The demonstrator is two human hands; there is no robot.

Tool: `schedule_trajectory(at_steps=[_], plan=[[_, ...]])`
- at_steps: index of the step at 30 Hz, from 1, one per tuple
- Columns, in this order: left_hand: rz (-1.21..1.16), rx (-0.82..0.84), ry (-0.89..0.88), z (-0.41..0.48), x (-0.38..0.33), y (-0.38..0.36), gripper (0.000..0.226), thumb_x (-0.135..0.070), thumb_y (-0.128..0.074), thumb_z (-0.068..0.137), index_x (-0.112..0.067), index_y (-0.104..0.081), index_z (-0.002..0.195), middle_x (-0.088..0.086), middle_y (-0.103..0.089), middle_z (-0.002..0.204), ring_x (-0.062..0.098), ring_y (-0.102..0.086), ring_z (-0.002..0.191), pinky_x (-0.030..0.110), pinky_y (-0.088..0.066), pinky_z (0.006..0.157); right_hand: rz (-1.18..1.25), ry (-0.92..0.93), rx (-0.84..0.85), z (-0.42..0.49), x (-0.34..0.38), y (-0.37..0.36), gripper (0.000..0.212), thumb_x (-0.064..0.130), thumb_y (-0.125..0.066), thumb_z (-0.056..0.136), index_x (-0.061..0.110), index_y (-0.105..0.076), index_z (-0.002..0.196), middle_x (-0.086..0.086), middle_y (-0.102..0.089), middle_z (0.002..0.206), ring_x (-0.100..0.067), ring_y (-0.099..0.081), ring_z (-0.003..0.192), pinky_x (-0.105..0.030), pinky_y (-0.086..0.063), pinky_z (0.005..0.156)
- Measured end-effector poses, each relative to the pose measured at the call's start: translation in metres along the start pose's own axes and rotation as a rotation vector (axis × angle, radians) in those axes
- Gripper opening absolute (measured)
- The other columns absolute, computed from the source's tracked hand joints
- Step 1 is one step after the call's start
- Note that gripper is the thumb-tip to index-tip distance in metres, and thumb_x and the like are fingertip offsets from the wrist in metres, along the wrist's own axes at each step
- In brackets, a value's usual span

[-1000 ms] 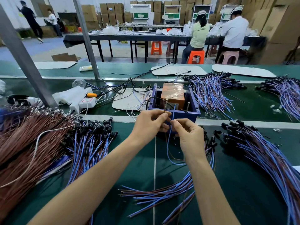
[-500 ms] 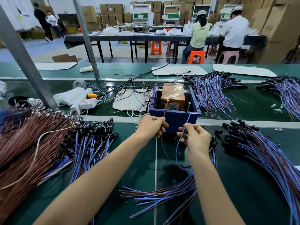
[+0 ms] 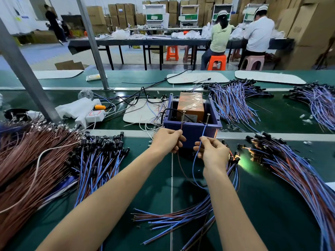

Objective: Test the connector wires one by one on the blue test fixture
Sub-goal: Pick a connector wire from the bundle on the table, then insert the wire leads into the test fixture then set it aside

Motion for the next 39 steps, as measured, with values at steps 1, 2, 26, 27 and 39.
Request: schedule_trajectory(at_steps=[1,2,26,27,39], plan=[[0.001,0.0,-0.001,0.0,0.0,0.0,0.037,-0.025,-0.049,0.098,-0.011,-0.069,0.071,0.0,-0.059,0.054,0.006,-0.046,0.037,0.017,-0.042,0.042,0.003,-0.001,-0.002,0.0,0.0,0.0,0.017,0.004,-0.057,0.093,0.006,-0.061,0.077,-0.009,-0.063,0.063,-0.007,-0.058,0.042,-0.016,-0.036,0.035],[0.003,0.0,-0.001,0.0,-0.001,0.0,0.036,-0.025,-0.049,0.098,-0.011,-0.069,0.071,0.0,-0.059,0.055,0.006,-0.046,0.037,0.017,-0.042,0.042,0.005,-0.002,-0.002,0.001,-0.001,0.0,0.017,0.004,-0.057,0.093,0.006,-0.061,0.077,-0.009,-0.063,0.063,-0.007,-0.059,0.042,-0.016,-0.036,0.035],[0.067,0.506,-0.352,-0.094,-0.002,0.048,0.023,0.012,-0.056,0.088,-0.005,-0.069,0.097,0.005,-0.066,0.083,0.011,-0.059,0.065,0.021,-0.05,0.069,-0.748,-0.175,0.936,-0.065,0.003,-0.004,0.035,0.037,-0.054,0.094,0.006,-0.069,0.095,0.002,-0.06,0.062,-0.011,-0.061,0.05,-0.02,-0.04,0.041],[0.148,0.653,-0.337,-0.104,0.001,0.055,0.029,0.012,-0.056,0.086,-0.008,-0.07,0.101,0.004,-0.066,0.089,0.015,-0.062,0.071,0.024,-0.052,0.072,-0.854,-0.209,1.056,-0.073,-0.001,-0.002,0.041,0.042,-0.051,0.095,0.006,-0.07,0.094,0.004,-0.058,0.06,-0.009,-0.059,0.05,-0.018,-0.041,0.042],[1.629,0.145,-0.253,-0.088,0.055,0.118,0.046,-0.038,-0.057,0.089,-0.025,-0.048,0.132,0.0,-0.05,0.125,0.021,-0.045,0.119,0.031,-0.037,0.095,-1.268,-0.048,1.132,-0.087,0.008,0.002,0.037,0.06,-0.061,0.082,0.025,-0.074,0.075,0.011,-0.047,0.047,-0.004,-0.044,0.044,-0.021,-0.047,0.056]])
Point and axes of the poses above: each hand's wrist, its own z-axis towards the middle knuckle, its own y-axis out of the back of the hand, x = y × z, the point moved 4 cm from there along z, towards the middle knuckle
